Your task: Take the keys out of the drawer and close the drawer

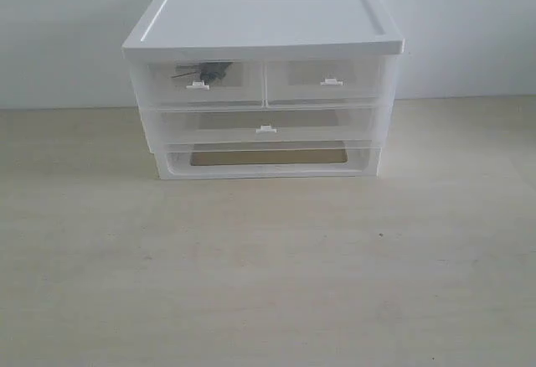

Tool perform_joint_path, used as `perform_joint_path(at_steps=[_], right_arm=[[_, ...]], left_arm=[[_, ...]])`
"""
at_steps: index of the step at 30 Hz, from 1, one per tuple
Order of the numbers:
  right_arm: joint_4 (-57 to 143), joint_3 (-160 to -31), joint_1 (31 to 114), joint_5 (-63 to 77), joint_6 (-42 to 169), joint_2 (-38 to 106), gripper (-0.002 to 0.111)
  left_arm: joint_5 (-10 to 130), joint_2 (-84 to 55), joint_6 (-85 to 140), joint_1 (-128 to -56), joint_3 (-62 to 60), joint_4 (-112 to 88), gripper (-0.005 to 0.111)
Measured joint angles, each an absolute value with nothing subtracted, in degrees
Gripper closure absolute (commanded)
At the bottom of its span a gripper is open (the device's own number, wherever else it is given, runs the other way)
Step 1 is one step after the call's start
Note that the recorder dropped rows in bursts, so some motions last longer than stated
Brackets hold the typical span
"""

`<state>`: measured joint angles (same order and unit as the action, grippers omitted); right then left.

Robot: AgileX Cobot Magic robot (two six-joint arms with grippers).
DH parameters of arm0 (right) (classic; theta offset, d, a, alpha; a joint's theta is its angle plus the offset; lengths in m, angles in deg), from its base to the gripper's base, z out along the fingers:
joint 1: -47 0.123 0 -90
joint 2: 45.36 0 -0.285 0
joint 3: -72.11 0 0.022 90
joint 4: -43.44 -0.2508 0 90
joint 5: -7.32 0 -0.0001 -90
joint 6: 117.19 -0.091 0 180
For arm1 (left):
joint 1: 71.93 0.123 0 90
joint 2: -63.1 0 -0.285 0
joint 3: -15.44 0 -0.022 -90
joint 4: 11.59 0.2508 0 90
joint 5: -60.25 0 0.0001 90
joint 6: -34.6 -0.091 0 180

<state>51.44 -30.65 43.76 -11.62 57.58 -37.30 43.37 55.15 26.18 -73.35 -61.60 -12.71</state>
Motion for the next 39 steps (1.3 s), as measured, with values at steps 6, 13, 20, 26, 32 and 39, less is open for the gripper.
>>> perform_joint_path(at_steps=[6,13,20,26,32,39], right_arm=[[51.4,-30.6,43.8,-11.6,57.6,-37.3,0.108],[52.4,-30.6,43.8,-11.0,57.6,-37.3,0.108],[51.5,-30.6,43.8,3.8,57.1,-37.3,0.108],[49.8,-30.6,43.8,27.9,51.3,-37.3,0.108],[50.1,-30.8,43.8,45.1,42.8,-37.4,0.108],[62.4,-41.2,43.8,37.9,31.2,-34.5,0.108]], left_arm=[[43.4,55.2,26.2,-73.3,-61.6,-12.7,0.102],[44.1,55.2,24.4,-73.3,-61.6,-10.9,0.102],[56.2,55.2,26.2,-73.3,-61.6,-15.2,0.102],[78.6,55.2,40.3,-73.3,-61.6,-16.3,0.102],[95.7,55.2,52.7,-73.3,-61.5,-16.3,0.102],[91.9,50.3,55.6,-73.3,-55.1,-12.1,0.102]])
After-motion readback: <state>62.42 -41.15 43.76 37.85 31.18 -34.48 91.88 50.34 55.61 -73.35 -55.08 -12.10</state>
